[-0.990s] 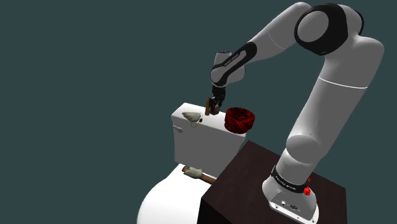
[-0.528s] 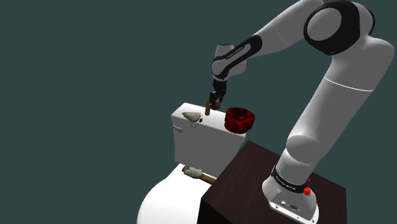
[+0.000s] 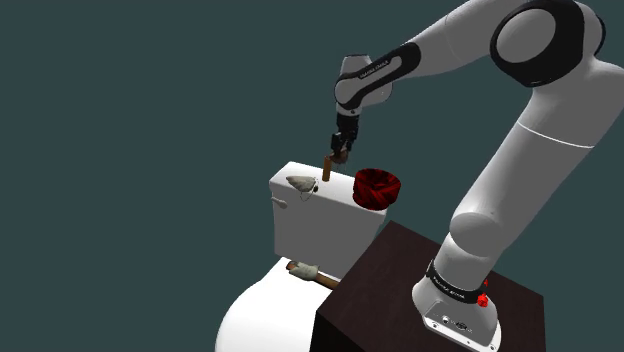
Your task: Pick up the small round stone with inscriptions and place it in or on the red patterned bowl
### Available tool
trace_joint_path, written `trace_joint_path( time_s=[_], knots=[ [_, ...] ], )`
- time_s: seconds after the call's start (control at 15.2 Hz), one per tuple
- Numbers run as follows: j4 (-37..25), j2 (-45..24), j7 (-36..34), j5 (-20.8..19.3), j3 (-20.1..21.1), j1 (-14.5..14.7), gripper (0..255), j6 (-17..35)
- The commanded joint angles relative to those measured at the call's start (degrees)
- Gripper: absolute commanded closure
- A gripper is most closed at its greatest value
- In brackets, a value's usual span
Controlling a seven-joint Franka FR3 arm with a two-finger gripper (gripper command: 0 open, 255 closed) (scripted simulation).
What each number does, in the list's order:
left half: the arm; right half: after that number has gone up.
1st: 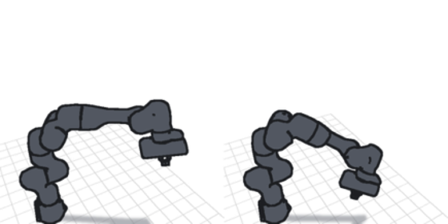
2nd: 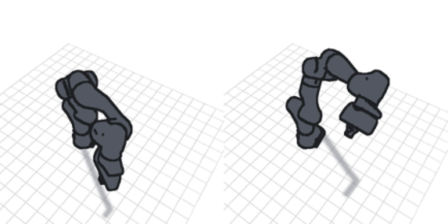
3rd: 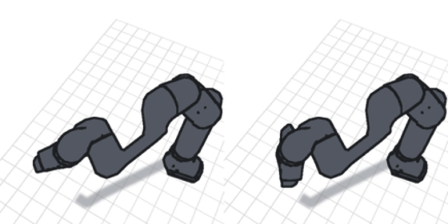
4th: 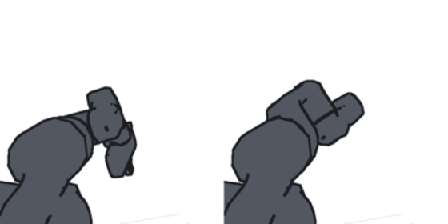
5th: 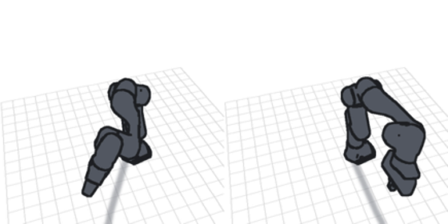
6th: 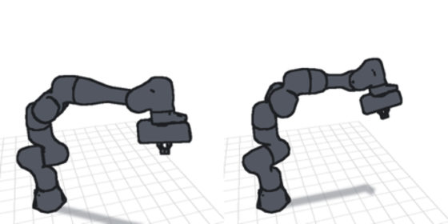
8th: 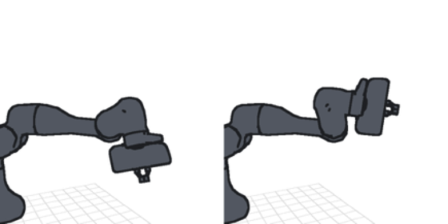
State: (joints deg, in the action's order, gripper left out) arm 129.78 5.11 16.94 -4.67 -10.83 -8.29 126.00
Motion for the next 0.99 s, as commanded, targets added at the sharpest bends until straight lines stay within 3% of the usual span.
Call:
trace_joint_path(
  time_s=[0.0, 0.92],
  knots=[
    [0.94, 1.72, 0.85, -0.40, -0.53, -0.53, 255, -0.71],
    [12.03, 16.13, 14.61, -6.94, -10.01, -9.31, 255, -2.55]
  ],
)
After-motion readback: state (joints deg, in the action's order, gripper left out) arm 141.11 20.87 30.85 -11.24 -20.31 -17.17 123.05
